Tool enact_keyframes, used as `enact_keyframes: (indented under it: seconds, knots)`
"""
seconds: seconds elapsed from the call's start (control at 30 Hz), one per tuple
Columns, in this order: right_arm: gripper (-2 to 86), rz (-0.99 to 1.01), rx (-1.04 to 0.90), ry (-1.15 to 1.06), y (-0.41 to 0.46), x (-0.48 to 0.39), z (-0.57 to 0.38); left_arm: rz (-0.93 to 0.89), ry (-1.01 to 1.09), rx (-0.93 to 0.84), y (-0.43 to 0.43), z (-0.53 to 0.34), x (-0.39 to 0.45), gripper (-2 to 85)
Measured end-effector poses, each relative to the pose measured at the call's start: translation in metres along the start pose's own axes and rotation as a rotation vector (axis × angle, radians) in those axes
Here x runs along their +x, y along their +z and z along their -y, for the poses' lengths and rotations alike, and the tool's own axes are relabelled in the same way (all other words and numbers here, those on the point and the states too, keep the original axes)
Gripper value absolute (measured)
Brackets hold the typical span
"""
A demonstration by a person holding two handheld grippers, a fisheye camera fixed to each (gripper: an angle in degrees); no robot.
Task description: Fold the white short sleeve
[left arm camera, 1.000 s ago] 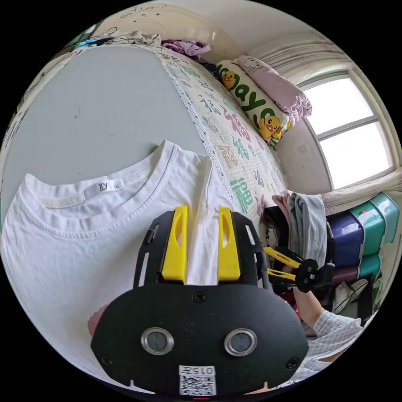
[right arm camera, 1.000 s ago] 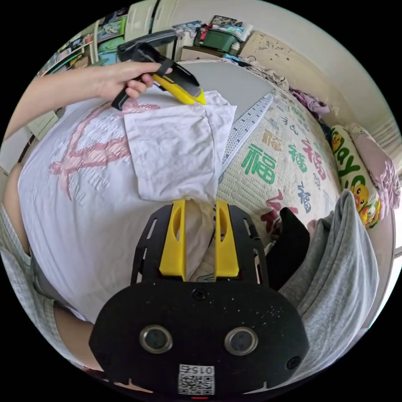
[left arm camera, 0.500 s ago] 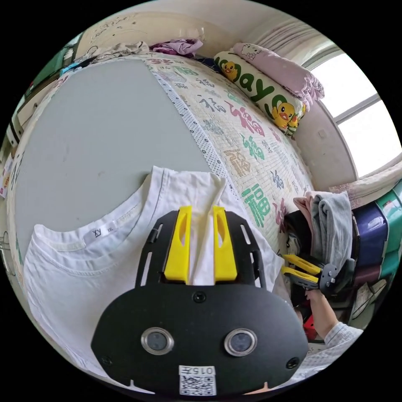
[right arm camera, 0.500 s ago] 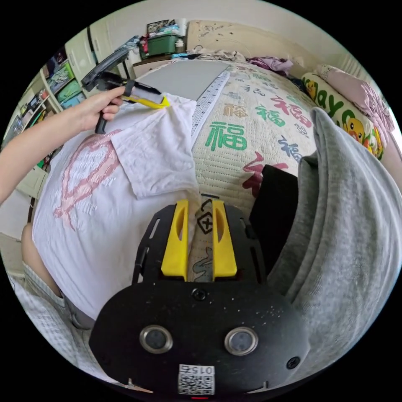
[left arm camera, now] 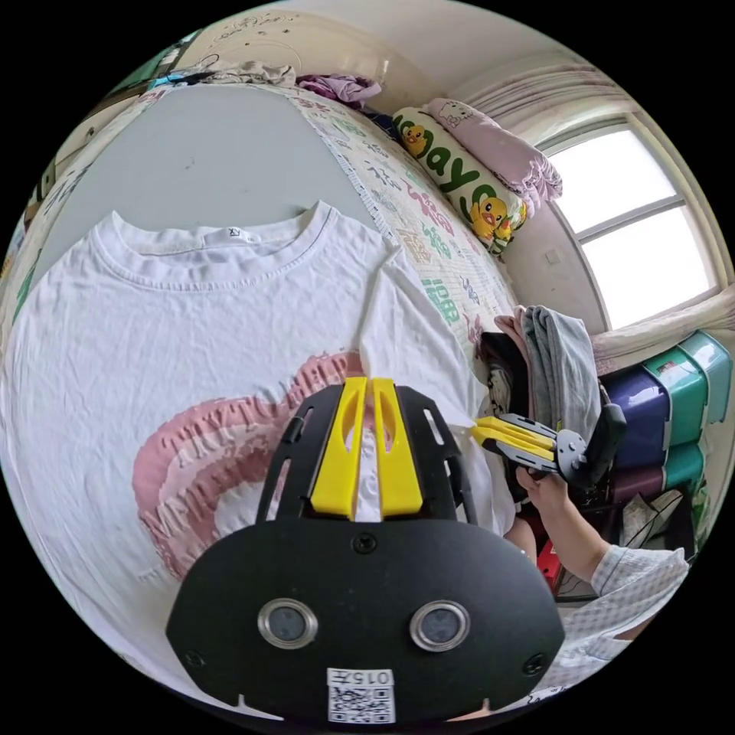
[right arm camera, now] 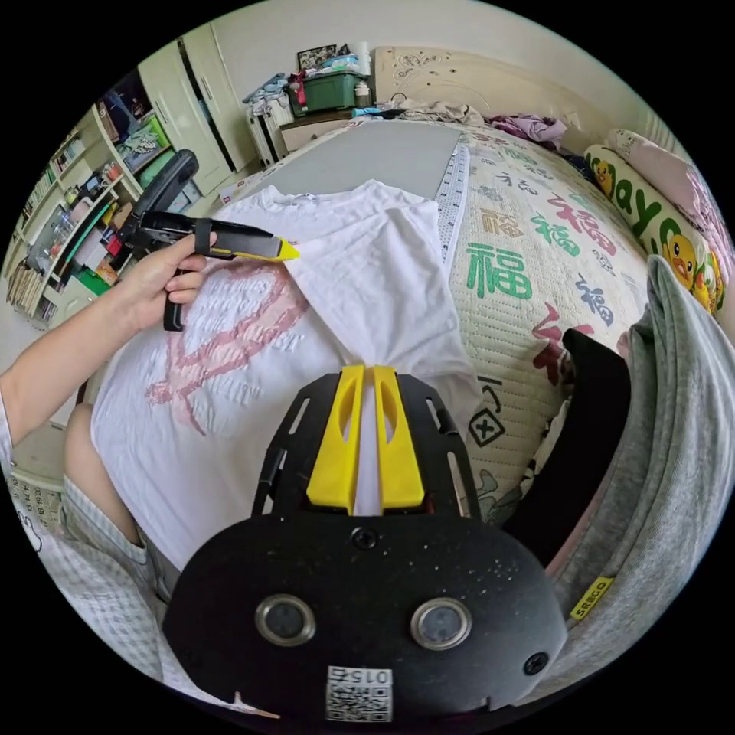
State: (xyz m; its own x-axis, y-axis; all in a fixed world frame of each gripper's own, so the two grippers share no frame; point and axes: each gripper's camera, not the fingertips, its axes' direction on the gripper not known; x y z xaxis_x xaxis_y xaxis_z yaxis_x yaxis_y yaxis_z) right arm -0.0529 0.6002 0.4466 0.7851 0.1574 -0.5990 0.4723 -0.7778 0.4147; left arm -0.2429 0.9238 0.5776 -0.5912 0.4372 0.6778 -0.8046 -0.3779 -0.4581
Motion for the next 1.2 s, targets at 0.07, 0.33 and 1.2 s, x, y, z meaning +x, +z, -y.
enact_keyframes:
  seconds: [0.07,0.33,1.2]
  knots:
    - [2.2,0.021,0.012,0.010,-0.006,-0.002,-0.005,0.014,0.033,0.036,-0.012,-0.015,0.010,0.0]
    - [4.5,0.034,-0.090,0.148,-0.011,-0.010,0.003,0.120,-0.095,0.037,-0.034,-0.085,0.014,-0.5]
    - [5.1,-0.208,-0.208,0.580,-0.014,-0.271,-0.099,0.266,-0.528,0.250,-0.022,-0.469,0.149,-0.8]
